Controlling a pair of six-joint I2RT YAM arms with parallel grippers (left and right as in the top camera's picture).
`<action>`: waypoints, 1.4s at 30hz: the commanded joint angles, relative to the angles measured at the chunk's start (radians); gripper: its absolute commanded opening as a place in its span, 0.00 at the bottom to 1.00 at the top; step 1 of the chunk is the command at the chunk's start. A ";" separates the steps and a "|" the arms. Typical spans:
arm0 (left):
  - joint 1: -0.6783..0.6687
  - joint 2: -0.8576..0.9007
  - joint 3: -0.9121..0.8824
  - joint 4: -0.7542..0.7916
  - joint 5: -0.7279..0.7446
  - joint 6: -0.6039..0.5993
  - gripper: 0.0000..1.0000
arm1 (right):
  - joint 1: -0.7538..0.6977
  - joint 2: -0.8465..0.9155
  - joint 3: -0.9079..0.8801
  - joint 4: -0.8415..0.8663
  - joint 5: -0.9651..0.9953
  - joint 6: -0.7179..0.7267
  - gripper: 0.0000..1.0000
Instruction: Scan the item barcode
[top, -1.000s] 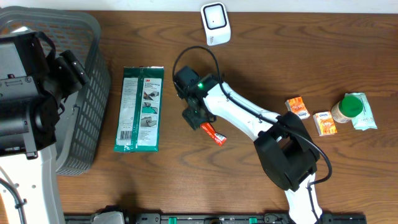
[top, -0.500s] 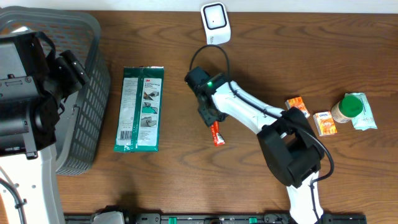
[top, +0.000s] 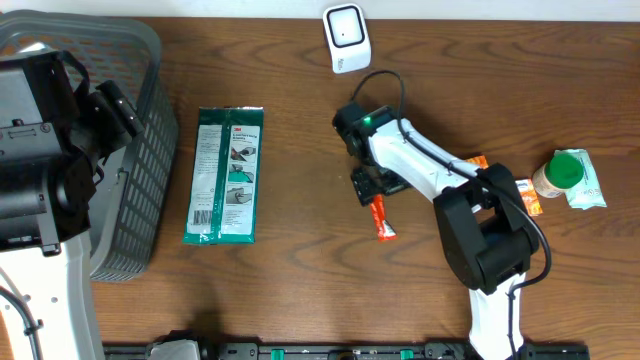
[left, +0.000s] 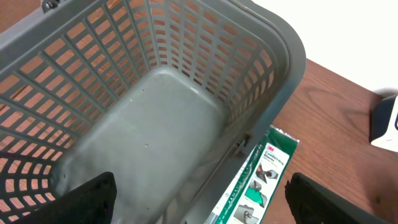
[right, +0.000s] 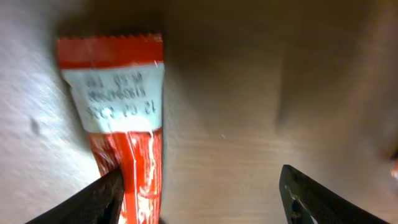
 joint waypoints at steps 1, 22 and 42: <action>0.004 -0.001 0.007 0.000 -0.009 -0.002 0.88 | 0.011 0.002 -0.019 -0.022 -0.090 0.020 0.77; 0.004 -0.001 0.007 0.000 -0.009 -0.002 0.88 | 0.158 0.002 -0.021 0.023 -0.370 0.043 0.99; 0.004 -0.001 0.007 0.000 -0.009 -0.002 0.88 | 0.178 0.002 -0.103 0.195 -1.014 0.150 0.99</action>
